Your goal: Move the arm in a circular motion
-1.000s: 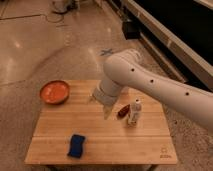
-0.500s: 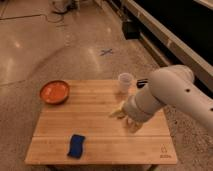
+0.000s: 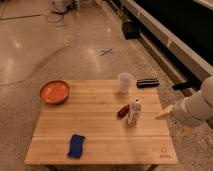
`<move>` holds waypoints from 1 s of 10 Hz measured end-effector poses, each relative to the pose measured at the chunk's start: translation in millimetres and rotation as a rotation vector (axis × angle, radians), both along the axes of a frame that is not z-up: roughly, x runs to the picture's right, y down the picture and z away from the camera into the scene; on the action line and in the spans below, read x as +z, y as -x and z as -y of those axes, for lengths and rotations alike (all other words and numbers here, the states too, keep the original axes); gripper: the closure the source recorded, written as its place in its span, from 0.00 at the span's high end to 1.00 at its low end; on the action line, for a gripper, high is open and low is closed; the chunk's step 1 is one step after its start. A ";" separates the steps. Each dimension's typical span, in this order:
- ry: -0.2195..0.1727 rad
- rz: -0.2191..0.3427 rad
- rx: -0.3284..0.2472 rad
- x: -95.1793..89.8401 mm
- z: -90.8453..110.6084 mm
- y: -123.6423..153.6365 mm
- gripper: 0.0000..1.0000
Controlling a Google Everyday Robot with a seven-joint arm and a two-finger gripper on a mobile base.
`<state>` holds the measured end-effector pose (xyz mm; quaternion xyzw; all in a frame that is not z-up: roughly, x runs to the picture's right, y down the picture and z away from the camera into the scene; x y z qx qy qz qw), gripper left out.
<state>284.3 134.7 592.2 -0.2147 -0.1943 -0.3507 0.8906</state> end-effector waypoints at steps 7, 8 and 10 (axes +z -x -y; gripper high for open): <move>-0.030 -0.188 0.023 145.1 82.1 77.0 0.65; -0.031 -0.182 0.017 151.1 86.7 90.8 0.65; -0.044 -0.160 0.006 159.8 98.5 123.7 0.65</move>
